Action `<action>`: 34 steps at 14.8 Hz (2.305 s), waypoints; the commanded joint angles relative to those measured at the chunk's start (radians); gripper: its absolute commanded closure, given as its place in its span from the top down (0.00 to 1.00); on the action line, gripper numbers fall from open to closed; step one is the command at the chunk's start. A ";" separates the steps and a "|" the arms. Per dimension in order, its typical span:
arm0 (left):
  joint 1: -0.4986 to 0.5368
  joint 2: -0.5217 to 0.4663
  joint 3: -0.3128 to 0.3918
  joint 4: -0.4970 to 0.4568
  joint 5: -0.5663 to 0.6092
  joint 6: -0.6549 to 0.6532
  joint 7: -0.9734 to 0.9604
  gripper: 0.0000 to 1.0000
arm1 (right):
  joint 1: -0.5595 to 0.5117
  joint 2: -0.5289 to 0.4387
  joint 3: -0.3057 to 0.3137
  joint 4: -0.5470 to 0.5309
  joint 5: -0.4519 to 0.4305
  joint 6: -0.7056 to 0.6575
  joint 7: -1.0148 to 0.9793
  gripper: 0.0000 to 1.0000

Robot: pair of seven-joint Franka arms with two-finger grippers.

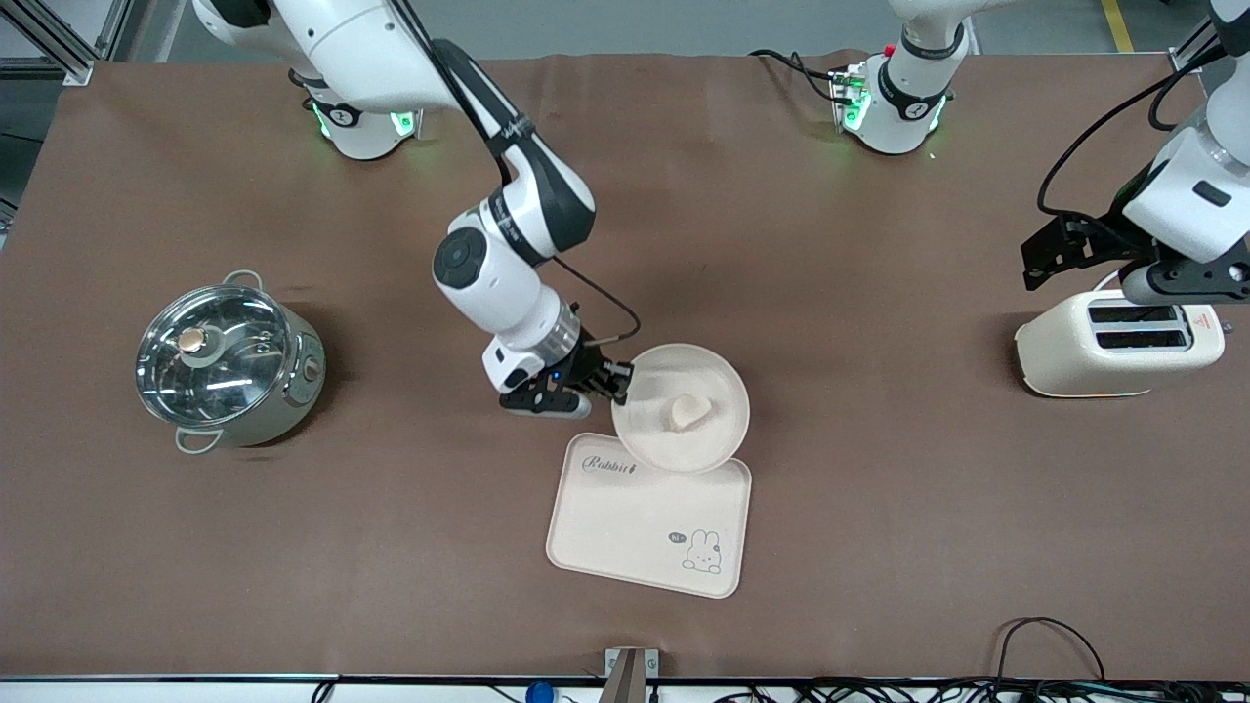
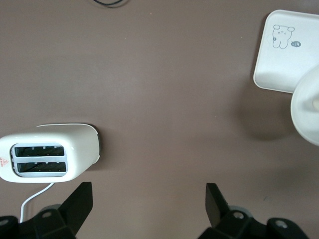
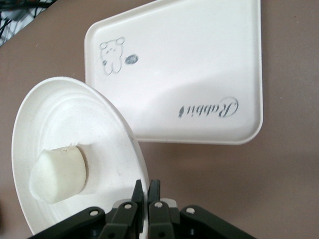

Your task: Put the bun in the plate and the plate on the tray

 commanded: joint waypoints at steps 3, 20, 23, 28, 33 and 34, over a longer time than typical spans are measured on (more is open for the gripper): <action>-0.026 -0.015 0.067 -0.006 -0.020 -0.001 0.053 1.00 | -0.075 0.286 0.013 0.310 0.030 0.006 0.000 0.00; -0.258 -0.023 0.351 0.006 -0.043 0.006 0.057 1.00 | -0.160 0.097 0.024 0.246 0.103 -0.252 -0.050 1.00; -0.261 -0.041 0.340 -0.010 -0.046 0.063 0.053 1.00 | -0.176 -0.038 -0.065 0.219 -0.075 -0.517 -0.103 1.00; -0.250 -0.055 0.341 -0.040 -0.041 0.111 0.086 1.00 | -0.295 -0.326 -0.096 0.119 -0.259 -0.858 -0.250 1.00; -0.241 -0.052 0.346 -0.037 -0.040 0.111 0.114 1.00 | -0.432 -0.526 -0.099 0.116 -0.421 -1.094 -0.424 1.00; -0.242 -0.052 0.346 -0.037 -0.040 0.111 0.114 1.00 | -0.441 -0.557 -0.099 0.111 -0.439 -1.122 -0.425 1.00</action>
